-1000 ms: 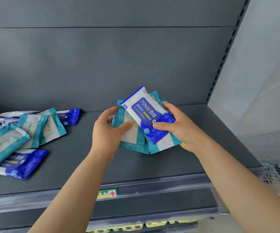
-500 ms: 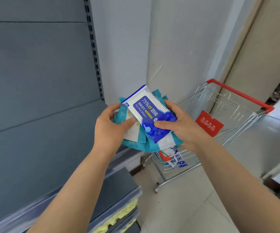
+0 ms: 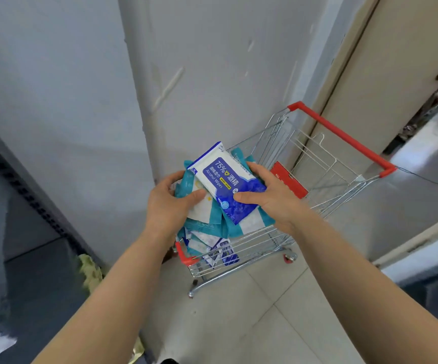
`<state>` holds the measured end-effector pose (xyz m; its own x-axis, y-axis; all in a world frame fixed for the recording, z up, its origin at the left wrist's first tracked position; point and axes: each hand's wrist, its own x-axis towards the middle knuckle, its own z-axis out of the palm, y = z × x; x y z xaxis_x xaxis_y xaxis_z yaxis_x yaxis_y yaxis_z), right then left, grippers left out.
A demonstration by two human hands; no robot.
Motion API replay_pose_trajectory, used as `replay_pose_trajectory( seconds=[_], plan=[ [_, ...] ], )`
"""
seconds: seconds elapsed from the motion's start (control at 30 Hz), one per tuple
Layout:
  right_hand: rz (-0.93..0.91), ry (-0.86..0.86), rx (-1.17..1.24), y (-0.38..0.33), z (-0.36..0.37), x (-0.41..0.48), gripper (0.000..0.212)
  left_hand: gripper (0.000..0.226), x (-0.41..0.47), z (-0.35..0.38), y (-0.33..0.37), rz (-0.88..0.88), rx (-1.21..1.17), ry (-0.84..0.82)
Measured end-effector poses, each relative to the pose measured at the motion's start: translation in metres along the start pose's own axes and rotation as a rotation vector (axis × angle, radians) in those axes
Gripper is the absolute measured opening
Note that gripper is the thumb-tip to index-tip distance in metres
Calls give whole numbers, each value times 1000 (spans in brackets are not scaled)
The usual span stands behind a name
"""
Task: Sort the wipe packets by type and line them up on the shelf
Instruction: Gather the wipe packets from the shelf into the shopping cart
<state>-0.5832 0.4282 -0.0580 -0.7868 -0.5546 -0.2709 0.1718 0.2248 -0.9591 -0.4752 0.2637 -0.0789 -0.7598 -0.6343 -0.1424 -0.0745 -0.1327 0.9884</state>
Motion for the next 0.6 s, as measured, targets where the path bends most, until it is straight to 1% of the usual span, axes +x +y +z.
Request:
replay_pose_trajectory(
  seconds=[0.17,0.27,0.4,0.53,0.6],
  plan=[
    [118,-36,-29,41,-24,94,72,47,78,28,-52,-131,50,51],
    [217,-78,-29,68,-32,155,72,46,129,40,-86,-244,17,55],
    [296,-132,-51,109,-40,223,68,48,182,47,-135,-366,49,61],
    [417,-230,-146,164,-46,280,70,50,222,52,-194,-499,97,66],
    [484,-294,-216,196,-45,304,78,52,233,53,-226,-553,122,84]
  ],
)
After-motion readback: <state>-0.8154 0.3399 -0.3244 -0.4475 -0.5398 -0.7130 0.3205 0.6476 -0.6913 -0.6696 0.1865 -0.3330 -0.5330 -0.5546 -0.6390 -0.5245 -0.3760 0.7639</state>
